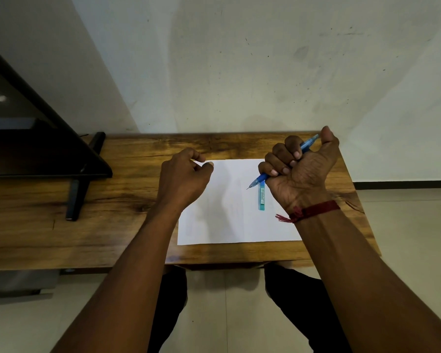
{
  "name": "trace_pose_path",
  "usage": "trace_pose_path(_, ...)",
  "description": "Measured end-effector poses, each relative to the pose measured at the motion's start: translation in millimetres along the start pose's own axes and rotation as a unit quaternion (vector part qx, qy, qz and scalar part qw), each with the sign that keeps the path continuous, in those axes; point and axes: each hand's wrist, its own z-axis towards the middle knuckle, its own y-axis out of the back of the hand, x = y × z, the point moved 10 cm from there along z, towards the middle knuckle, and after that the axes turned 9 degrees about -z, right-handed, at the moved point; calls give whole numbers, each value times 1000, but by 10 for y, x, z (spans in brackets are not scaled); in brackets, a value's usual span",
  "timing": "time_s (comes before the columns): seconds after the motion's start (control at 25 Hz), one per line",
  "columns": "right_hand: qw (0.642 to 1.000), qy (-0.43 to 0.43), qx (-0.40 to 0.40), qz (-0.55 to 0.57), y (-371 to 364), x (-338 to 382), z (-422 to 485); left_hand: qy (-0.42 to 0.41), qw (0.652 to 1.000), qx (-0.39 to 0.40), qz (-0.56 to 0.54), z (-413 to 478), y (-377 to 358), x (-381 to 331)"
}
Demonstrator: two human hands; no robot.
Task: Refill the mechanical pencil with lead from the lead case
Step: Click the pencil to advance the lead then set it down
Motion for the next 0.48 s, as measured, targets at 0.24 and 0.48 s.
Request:
trace_pose_path(0.24,1000,-11,-2,-9,31,-66,28,6,1000,-1,-9,19,-19,63)
trace_pose_path(0.48,986,-51,-111,-115,401,-331,157,29,999,10,-16,62,-184,282)
